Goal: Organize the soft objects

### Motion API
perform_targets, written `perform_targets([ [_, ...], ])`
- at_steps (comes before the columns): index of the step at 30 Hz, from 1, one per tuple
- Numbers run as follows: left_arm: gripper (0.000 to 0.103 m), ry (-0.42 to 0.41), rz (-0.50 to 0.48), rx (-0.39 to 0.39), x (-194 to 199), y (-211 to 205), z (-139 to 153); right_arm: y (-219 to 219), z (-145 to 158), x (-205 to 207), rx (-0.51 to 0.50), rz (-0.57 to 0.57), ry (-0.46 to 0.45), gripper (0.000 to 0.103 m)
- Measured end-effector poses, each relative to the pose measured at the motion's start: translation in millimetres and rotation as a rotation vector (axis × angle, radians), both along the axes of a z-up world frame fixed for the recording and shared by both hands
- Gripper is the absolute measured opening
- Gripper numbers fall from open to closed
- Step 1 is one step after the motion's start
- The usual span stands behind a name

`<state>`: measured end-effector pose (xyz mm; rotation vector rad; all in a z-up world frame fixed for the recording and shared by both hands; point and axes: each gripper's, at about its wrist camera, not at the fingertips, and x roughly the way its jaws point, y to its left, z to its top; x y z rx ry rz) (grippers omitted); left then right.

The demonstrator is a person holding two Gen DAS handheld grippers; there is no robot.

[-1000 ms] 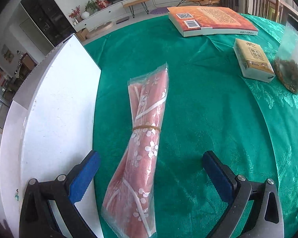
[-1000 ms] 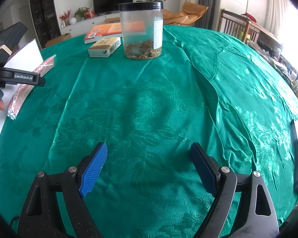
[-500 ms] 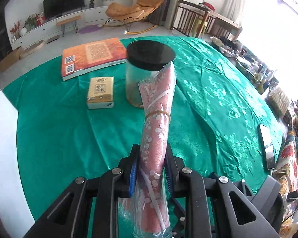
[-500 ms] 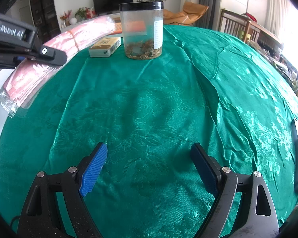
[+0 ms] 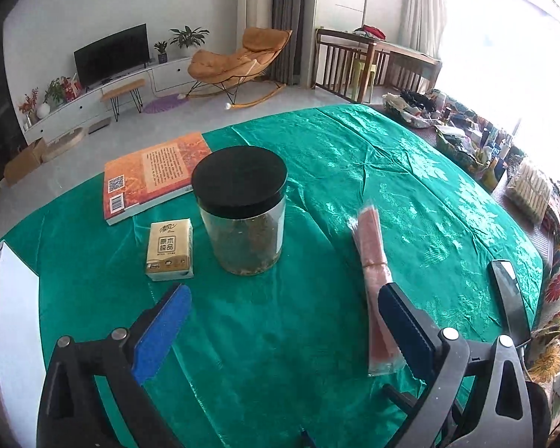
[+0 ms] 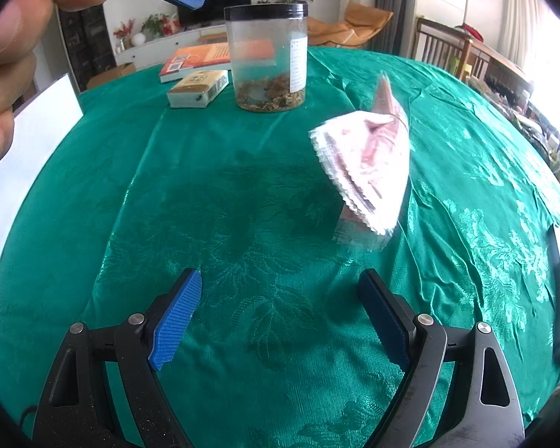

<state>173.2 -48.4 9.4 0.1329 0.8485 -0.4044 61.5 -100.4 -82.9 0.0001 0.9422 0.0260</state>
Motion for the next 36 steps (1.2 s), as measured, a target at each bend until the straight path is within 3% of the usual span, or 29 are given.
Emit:
perform_targets([
  [3,0.100,0.005,0.062,0.024,-6,34,-14,0,0,0,0.000,0.000,0.000,0.089],
  [6,0.100,0.062,0.150,0.030,-4,69,-40,0,0,0,0.000,0.000,0.000,0.089],
  [13,0.100,0.186,0.334,-0.029,-2,121,-95,0,0,0,0.000,0.000,0.000,0.089],
  [20,0.100,0.208,0.328,0.055,-6,124,-126,-1,0,0,0.001,0.000,0.000,0.089],
  [22,0.103,0.166,0.313,0.085,-10,122,-128,-1,0,0,0.001,0.000,0.000,0.089],
  [30,0.103,0.094,0.337,0.056,-15,125,-129,-1,1,0,0.005,-0.008,-0.001,0.087],
  [36,0.103,0.084,0.339,0.055,-15,125,-130,-23,1,6,0.047,-0.101,-0.001,0.087],
])
